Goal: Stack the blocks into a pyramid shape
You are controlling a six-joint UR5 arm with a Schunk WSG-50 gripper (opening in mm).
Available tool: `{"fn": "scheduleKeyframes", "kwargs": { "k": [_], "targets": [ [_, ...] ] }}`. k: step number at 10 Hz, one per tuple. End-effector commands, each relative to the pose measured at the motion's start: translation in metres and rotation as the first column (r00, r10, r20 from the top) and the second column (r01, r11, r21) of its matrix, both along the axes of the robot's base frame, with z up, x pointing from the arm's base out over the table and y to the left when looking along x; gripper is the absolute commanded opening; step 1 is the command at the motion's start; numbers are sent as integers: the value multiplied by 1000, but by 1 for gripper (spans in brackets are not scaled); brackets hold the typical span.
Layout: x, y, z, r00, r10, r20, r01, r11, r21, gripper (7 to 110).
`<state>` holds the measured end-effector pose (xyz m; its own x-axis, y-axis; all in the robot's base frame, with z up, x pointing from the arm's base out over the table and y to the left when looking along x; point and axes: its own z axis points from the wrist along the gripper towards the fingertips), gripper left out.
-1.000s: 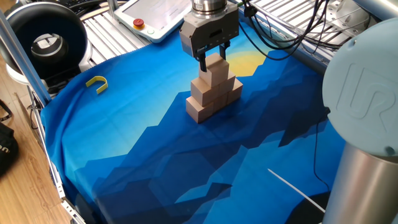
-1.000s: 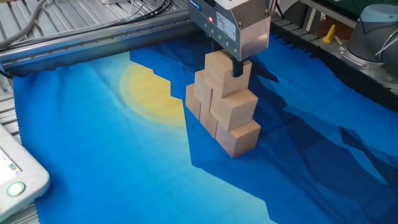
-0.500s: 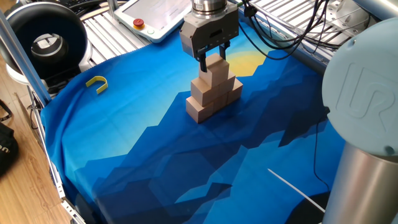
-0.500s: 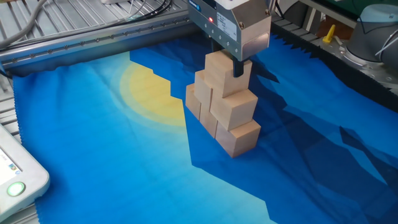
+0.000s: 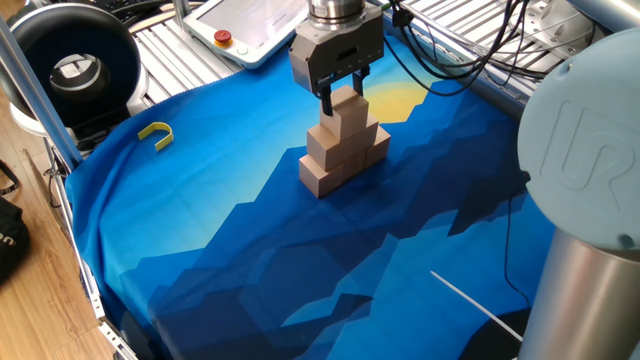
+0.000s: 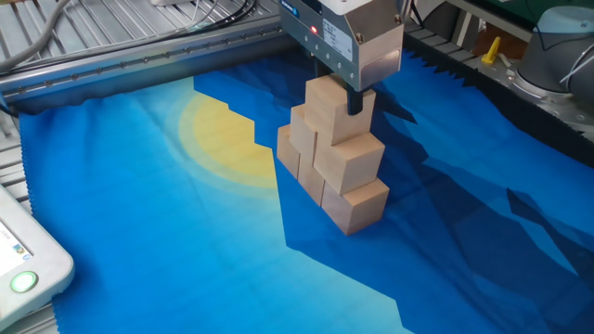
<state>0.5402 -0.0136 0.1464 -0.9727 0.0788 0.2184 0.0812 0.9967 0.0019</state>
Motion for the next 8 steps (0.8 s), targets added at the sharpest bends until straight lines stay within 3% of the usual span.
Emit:
{"fn": "scheduleKeyframes", "kwargs": {
  "k": [1,5,6,8],
  "targets": [
    [3,8,0,1000,-14,15,13,999,43,66],
    [1,3,-4,1000,-27,14,26,999,31,66],
    [1,4,-3,1000,-25,14,25,999,33,88],
    [1,1,-3,1000,-22,15,22,999,26,88]
  ]
}}
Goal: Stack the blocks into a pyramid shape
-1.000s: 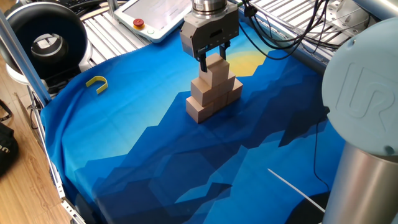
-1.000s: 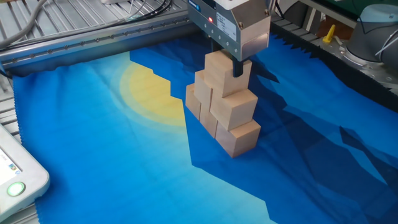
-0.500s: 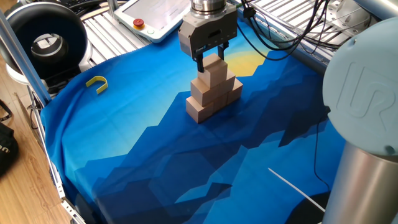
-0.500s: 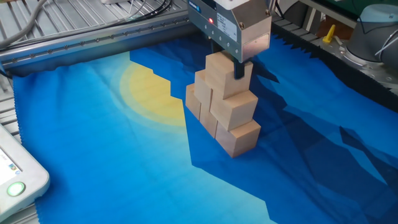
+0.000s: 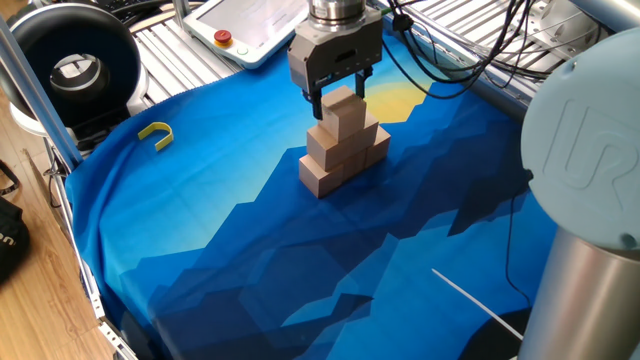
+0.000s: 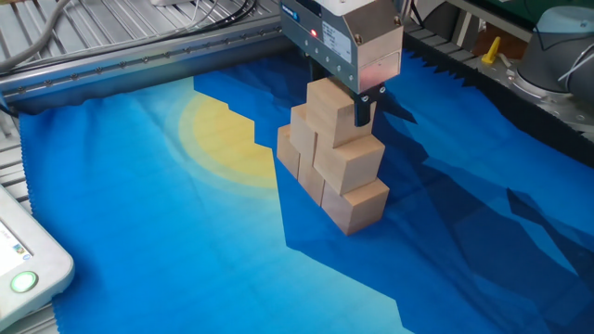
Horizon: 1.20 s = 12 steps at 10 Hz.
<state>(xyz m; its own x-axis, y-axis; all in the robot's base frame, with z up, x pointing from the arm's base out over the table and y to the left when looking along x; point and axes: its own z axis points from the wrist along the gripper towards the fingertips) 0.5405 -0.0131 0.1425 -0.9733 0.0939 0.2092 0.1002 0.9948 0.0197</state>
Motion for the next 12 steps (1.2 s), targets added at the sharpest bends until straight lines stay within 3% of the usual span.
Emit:
{"fn": "scheduleKeyframes", "kwargs": {
  "k": [1,4,5,6,8,9,10,12],
  "targets": [
    [1,-1,2,1000,3,7,-3,1000,4,88],
    [-8,7,30,1000,-14,10,14,1000,7,88],
    [-6,11,40,999,-17,45,16,1000,7,88],
    [-10,14,57,997,-7,81,8,1000,-11,88],
    [-31,24,92,996,-10,86,18,996,-83,88],
    [-37,39,102,994,-58,90,66,994,-90,88],
    [-46,37,112,992,-90,93,104,981,-162,7],
    [-50,48,119,986,-57,156,85,980,-181,7]
  ]
}}
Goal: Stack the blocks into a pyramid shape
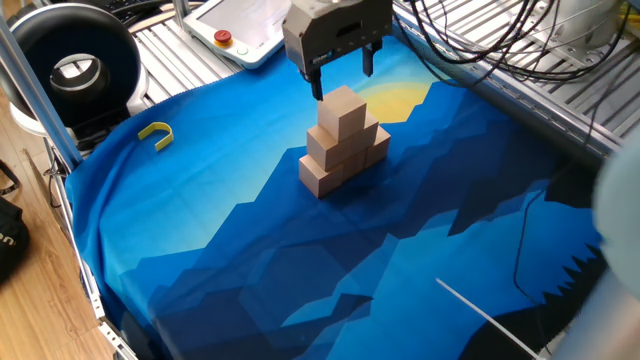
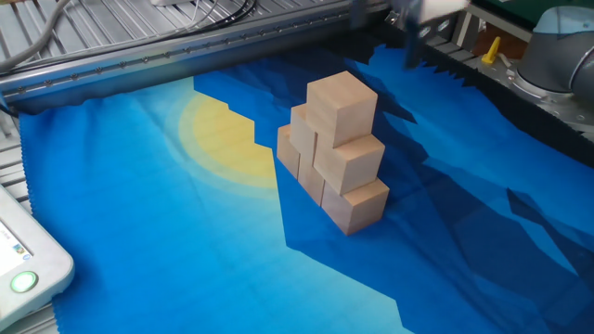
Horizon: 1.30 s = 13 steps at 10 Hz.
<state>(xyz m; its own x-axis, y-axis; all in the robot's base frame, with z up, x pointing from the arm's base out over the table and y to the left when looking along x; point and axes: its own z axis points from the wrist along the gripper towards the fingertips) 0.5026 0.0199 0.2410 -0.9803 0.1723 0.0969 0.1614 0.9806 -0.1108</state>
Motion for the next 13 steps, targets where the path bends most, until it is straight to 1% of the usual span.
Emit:
{"fn": "scheduleKeyframes", "kwargs": {
  "k": [1,2,3,4,5,6,7,8,9,10,11,13],
  "targets": [
    [-19,25,21,998,-5,67,7,1000,-26,7],
    [-27,31,20,997,9,70,-8,1000,-21,7],
    [-30,33,19,996,15,83,-14,1000,-19,7],
    [-32,35,19,996,26,85,-25,999,-22,7],
    [-33,38,17,997,35,75,-33,999,-26,7],
    [-35,38,14,998,41,56,-39,998,-42,7],
    [-35,41,10,998,42,50,-41,999,-29,7],
    [-31,49,4,997,35,62,-36,999,12,7],
    [-27,59,0,997,24,70,-29,998,63,7],
    [-6,55,-9,995,27,93,-34,997,75,7],
    [12,48,-16,994,27,106,-33,998,54,7],
    [20,51,-18,992,19,122,-27,998,59,7]
  ]
}}
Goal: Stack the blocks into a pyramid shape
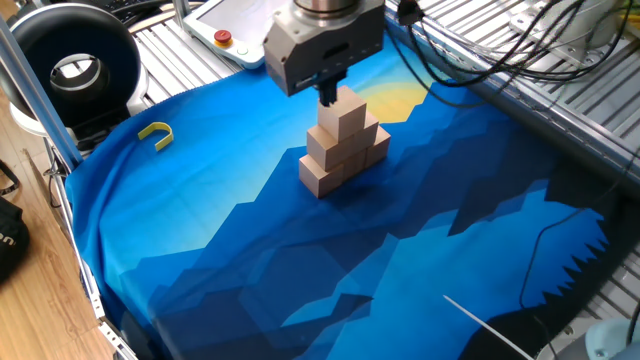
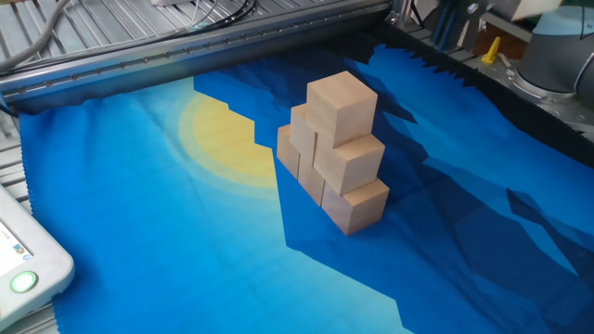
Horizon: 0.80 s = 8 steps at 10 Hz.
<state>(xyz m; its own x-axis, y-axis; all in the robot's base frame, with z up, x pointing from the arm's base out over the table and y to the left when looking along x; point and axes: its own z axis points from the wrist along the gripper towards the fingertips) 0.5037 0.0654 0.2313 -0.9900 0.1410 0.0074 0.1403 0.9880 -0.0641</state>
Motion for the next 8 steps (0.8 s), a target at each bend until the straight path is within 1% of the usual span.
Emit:
{"fn": "scheduleKeyframes", "kwargs": {
  "k": [1,2,3,4,5,8],
  "targets": [
    [23,6,-11,999,0,37,-1,999,42,7],
    [27,8,-13,999,-1,39,-1,999,54,7],
    [27,5,-13,999,1,36,-3,999,45,7],
    [28,7,-13,999,1,40,-3,999,54,7],
    [30,13,-12,999,-3,49,-1,998,69,7],
    [32,12,-15,999,1,51,-5,997,83,7]
  ]
}}
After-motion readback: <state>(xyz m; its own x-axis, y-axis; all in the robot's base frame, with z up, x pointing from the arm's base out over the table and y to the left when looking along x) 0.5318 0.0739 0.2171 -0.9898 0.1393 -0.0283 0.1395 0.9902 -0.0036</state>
